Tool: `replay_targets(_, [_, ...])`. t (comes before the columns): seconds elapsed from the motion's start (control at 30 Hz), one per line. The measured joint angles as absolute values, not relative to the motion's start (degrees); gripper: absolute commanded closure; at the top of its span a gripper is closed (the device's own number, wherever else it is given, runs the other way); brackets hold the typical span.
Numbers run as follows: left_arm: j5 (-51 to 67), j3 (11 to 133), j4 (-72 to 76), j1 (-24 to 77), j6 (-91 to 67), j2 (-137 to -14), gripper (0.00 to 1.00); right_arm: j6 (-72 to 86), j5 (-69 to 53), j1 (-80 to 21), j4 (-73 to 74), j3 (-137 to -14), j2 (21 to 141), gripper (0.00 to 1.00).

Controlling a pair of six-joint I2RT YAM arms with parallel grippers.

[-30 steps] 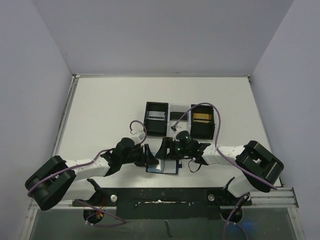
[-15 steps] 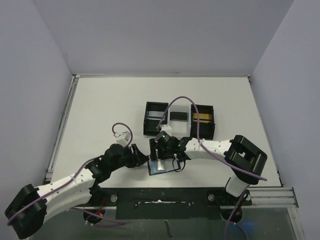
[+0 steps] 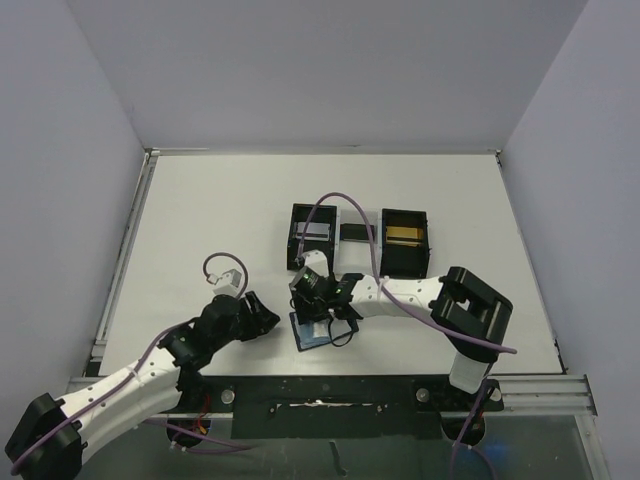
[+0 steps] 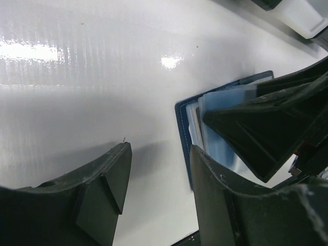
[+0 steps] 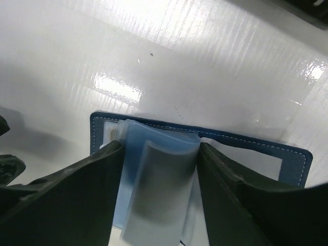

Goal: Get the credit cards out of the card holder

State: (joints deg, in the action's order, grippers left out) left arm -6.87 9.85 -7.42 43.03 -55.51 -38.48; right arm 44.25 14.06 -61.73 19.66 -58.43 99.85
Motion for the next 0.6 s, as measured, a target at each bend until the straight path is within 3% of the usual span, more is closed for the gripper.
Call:
replay_targets(0.33, [-0.6,9.8,-0.2,42.7,-53.3,-41.8,0.5,46.1,8.8,-58.7,9.7,-50.9,95.9,0.65])
replay_targets(0.6, [9.6,9.8,12.9,42.7,-52.4,-50.0,0.5,53.3,-3.7,-51.3,-7.8,-37.8,90.9,0.66])
